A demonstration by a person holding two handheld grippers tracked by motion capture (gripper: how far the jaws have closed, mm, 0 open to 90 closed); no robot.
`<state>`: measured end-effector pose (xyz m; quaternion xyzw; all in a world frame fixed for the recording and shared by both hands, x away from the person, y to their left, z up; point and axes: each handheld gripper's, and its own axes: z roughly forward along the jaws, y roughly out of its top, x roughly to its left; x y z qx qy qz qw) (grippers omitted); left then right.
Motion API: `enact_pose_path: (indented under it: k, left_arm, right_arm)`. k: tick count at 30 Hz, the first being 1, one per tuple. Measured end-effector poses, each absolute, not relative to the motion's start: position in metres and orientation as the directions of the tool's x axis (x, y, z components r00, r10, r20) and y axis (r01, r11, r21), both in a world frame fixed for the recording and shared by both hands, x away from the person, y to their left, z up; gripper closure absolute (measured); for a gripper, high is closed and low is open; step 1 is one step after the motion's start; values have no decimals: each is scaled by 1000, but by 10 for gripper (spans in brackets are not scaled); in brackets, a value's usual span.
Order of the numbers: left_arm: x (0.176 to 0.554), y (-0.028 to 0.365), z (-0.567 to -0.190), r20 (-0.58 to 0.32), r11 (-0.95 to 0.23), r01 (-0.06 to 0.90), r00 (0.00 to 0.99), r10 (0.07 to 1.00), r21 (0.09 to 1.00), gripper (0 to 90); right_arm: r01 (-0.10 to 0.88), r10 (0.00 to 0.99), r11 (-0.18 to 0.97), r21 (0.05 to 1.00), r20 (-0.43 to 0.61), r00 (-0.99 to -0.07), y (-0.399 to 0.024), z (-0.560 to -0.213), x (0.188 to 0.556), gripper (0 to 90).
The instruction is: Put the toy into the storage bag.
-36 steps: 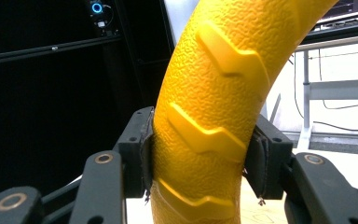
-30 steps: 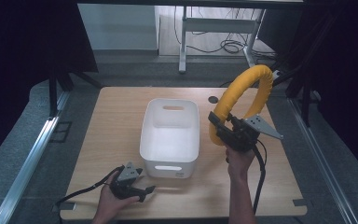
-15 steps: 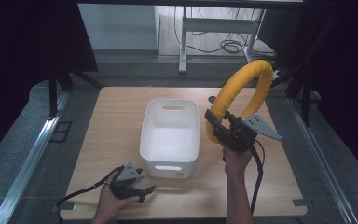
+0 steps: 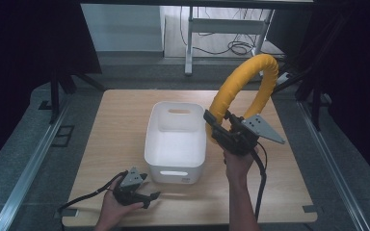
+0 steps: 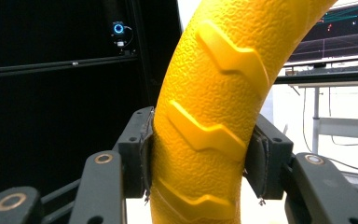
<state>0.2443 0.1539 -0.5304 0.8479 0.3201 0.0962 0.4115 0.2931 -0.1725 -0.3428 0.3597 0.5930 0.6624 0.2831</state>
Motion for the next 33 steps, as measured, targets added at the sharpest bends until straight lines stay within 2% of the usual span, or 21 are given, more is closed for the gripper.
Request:
enact_pose_path:
  k: [17,19,23,25,33]
  left_arm:
    - [244,155,-529,-96,-456,461,775,624,761,166]
    - [244,155,-529,-96,-457,462,776,623,760,165]
    - [244,155,-529,-98,-456,464,775,624,760,165]
    - [244,155,-529,-98,-456,464,774,625,760,164]
    - [244,156,-528,-98,-453,464,773,626,761,163]
  right_arm:
    - [23,776,-105,994,96,-623,-133,-332,291,490]
    - [34,744,-77,996,81,-663,-133,-331,291,490]
    - [33,739,-81,996,82,-669,-127,-331,289,490]
    - [12,763,-99,995,84,-640,-121,-332,288,490]
    - [11,749,-89,996,74,-658,-109,-333,286,490]
